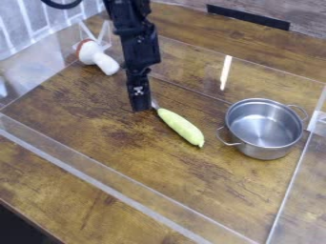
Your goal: Move the green spoon to the left
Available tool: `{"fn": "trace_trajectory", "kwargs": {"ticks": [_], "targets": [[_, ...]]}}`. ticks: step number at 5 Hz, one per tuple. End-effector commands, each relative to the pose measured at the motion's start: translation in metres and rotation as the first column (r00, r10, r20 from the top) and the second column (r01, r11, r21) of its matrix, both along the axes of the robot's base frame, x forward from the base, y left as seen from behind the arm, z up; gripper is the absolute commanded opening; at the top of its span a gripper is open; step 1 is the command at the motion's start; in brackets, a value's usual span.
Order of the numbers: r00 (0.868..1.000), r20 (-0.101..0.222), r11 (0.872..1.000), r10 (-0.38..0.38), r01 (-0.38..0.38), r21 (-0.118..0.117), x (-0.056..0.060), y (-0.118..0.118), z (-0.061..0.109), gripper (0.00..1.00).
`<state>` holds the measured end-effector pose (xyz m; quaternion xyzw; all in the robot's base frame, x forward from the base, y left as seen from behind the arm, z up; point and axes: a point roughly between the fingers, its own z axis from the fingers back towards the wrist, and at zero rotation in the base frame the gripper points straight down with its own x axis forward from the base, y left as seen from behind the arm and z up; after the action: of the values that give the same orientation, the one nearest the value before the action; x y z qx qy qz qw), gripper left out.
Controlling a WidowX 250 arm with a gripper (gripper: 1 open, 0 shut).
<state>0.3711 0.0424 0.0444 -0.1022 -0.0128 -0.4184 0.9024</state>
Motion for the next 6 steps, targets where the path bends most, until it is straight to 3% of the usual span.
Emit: {"fn": "trace_trajectory", "kwargs": {"ticks": [1, 3, 6], "targets": [[0.998, 0.064, 1.0, 0.013, -0.013, 0.004, 0.008, 0.009, 0.015, 0.0], [0.999, 0.046, 1.0, 0.019, -0.02, 0.017, 0.008, 0.012, 0.034, 0.0], [0.999, 0.032, 1.0, 0.016, -0.016, 0.016, 0.01, 0.015, 0.039, 0.0]]}}
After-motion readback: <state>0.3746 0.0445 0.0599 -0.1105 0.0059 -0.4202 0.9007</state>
